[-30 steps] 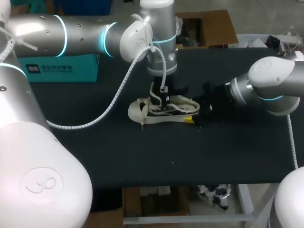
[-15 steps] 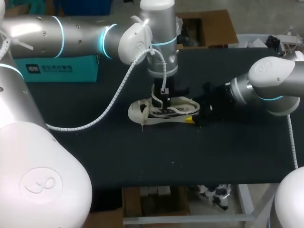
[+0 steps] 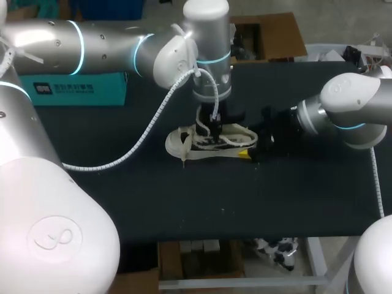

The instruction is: Open the shoe tongue, take the insole out of the shoe, put the insole back into the shoe, and pack the shoe into the shoebox

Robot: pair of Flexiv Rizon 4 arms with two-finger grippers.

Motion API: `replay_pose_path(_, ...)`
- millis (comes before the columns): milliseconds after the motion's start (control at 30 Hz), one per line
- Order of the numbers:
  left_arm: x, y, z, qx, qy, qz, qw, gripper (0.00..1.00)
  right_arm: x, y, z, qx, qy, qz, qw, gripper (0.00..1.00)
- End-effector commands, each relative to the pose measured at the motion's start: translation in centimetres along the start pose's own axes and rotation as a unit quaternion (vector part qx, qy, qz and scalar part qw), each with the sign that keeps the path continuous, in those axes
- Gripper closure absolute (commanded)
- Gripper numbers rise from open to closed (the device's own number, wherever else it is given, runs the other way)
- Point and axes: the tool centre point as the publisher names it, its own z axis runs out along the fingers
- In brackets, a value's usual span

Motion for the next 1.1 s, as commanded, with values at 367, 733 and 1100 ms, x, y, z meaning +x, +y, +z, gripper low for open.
replay_pose_path(367, -2.9, 0.5, 9.7, -0.025, -0.088, -0.010, 0.996, 0.64, -0.2, -0.5, 0.2, -0.003, 0.001, 0.000, 1.000, 1.00)
replay_pose_path(733, -5.1, 0.5, 9.2, -0.013, -0.125, -0.020, 0.992, 1.00, -0.2, -0.5, 0.2, -0.003, 0.001, 0.000, 1.000, 1.00)
replay_pose_path(1100, -3.6, -0.3, 1.0, 0.059, -0.094, 0.007, 0.994, 1.00, -0.2, -0.5, 0.2, -0.003, 0.001, 0.000, 1.000, 1.00)
